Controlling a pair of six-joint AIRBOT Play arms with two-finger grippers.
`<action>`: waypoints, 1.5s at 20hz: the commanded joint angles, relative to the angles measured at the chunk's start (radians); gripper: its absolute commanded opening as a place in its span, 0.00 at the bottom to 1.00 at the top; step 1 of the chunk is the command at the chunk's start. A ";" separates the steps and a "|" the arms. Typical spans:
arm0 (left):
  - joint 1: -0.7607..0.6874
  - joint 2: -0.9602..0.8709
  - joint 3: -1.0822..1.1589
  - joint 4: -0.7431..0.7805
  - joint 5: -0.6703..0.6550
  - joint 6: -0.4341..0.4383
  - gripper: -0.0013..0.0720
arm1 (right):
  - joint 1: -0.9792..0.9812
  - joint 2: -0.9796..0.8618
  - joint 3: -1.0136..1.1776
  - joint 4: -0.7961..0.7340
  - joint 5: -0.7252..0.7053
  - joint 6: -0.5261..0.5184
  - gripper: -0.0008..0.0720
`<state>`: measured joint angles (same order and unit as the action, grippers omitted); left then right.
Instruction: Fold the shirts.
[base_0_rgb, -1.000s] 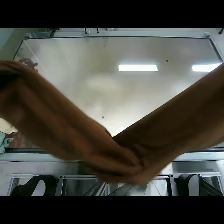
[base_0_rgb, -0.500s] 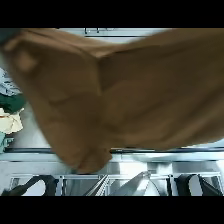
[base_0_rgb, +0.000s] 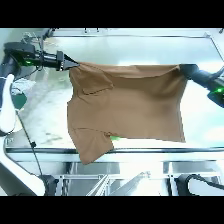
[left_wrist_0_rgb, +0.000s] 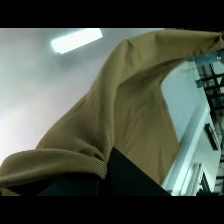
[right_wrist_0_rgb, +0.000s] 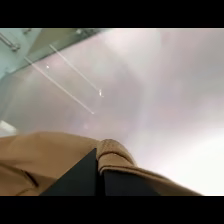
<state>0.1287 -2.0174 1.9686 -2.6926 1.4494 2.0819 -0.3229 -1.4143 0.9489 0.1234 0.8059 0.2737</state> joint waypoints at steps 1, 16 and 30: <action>0.039 -0.125 0.099 0.004 0.004 -0.079 0.03 | -0.017 -0.145 0.060 0.008 0.056 0.099 0.04; 0.002 -0.122 -0.021 0.372 0.316 -0.361 0.03 | -0.174 -0.163 0.060 -0.596 0.361 0.617 0.04; -0.021 -0.130 -0.021 0.397 0.293 -0.397 0.04 | -0.159 -0.290 0.055 -0.608 0.333 0.617 0.04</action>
<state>0.1181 -2.1429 1.9480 -2.2990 1.7527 1.6894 -0.4885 -1.6875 1.0042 -0.4759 1.1606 0.8898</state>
